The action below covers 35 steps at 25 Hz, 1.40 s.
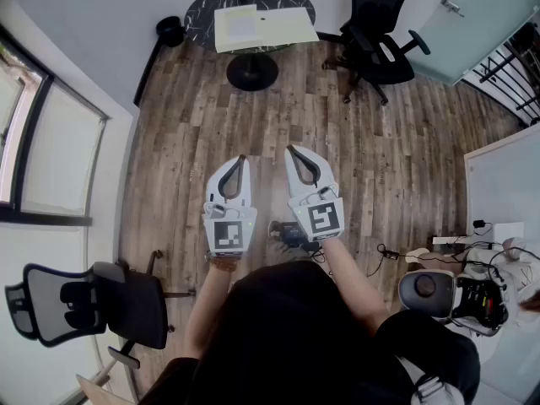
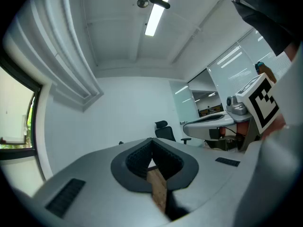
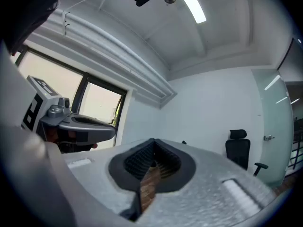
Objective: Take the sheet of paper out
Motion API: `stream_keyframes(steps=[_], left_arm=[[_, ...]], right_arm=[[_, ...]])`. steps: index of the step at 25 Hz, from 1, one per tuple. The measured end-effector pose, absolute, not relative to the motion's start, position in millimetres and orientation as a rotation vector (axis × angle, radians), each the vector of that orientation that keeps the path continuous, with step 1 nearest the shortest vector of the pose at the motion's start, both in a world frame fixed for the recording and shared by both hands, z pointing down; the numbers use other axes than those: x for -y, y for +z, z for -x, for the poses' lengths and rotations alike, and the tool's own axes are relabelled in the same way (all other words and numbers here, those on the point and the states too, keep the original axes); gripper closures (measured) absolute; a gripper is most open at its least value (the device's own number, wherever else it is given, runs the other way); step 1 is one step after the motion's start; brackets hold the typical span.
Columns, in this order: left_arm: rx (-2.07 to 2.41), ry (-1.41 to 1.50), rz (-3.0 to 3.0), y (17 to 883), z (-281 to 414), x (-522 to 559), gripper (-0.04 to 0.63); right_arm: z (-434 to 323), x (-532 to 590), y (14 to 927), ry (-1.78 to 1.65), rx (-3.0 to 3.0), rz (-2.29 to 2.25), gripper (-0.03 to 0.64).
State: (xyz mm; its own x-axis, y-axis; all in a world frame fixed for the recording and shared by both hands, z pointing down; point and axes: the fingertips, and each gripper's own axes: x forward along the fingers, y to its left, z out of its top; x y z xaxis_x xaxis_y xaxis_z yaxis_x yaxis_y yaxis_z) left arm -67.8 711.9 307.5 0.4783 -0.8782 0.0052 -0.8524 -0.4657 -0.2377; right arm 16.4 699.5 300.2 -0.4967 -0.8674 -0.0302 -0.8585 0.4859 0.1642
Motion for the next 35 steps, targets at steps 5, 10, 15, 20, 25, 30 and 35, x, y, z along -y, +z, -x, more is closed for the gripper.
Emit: stream_keyframes(steps=[5, 10, 15, 20, 25, 30, 35], left_arm=[[-1.592, -0.158, 2.557, 310, 47, -648, 0.595], [-1.58, -0.18, 2.52, 317, 45, -590, 0.595], [-1.585, -0.175, 2.519, 321, 51, -539, 0.595], [-1.547, -0.162, 2.537, 331, 63, -477, 0.595], [-1.55, -0.131, 2.565, 327, 81, -401, 0.595], [-1.554, -0.13, 2.594, 329, 101, -330, 0.595], [-1.563, -0.059, 2.623, 331, 122, -284, 0.595]], right_arm=[[-41, -631, 310, -0.206, 2.659, -1.505, 0.62], [-44, -568, 315, -0.233, 2.656, -1.461, 0.618], [-35, -521, 320, -0.231, 2.648, -1.414, 0.618], [-23, -458, 331, -0.231, 2.622, -1.428, 0.618], [-7, -388, 325, -0.216, 2.599, -1.401, 0.618], [22, -318, 315, -0.194, 2.598, -1.34, 0.618], [50, -266, 319, -0.238, 2.609, -1.27, 0.618]])
